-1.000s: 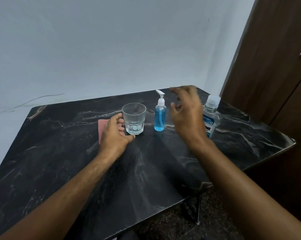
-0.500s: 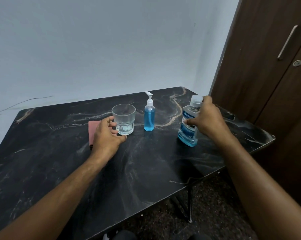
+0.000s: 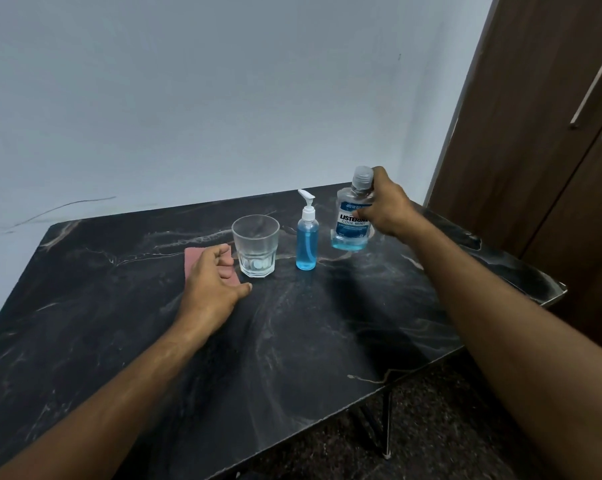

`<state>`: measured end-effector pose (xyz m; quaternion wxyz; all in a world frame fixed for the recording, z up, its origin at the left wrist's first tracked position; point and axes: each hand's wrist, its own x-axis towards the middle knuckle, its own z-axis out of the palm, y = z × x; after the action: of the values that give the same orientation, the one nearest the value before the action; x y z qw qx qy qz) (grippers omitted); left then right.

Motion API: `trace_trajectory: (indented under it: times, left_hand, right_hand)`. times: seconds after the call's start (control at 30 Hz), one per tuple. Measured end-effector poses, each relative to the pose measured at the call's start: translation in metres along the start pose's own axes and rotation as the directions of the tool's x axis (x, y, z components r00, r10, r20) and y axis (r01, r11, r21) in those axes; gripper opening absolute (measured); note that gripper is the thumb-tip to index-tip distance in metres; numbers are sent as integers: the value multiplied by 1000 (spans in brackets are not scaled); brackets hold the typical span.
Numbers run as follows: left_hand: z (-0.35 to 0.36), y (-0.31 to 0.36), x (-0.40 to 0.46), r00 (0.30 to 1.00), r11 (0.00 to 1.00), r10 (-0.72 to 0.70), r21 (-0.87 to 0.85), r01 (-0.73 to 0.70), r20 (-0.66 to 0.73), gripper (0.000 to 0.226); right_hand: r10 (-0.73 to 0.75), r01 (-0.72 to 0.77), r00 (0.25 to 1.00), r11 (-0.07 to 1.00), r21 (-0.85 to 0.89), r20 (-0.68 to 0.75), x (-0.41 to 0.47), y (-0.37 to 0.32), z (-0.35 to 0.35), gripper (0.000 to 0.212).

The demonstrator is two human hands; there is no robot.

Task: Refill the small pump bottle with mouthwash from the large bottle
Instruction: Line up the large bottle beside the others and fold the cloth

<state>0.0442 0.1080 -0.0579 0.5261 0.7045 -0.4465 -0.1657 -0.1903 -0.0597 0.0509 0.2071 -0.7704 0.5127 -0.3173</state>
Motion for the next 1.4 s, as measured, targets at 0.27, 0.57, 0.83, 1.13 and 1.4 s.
trace_trajectory:
  times: [0.27,0.57,0.83,1.13,1.4]
  left_hand:
    - [-4,-7,4,1000,1000,-19,-18,18,-3,73]
    - [1,-4,6,1000,999,-30,-12,30,2,76]
    - [-12,-8,8,997,998,-58,21,59,-45,74]
    - [-35,-9,2,995,990,-38,129,49,-91,49]
    - [-51,-16,-4,983,988,-59,130,82,-175,49]
  right_hand:
    - [74,-86,981,994,59,181,26,20,4,61]
    - [81,-118,956,986,119,280,29,24,3,71]
    - [70,19,920,975,223,-385,-4,9,27,72]
    - [-472,460,882,865,200,10,-92,-63,134,28]
    - [-464,510,816,858,-53,345,-89,-98,205,38]
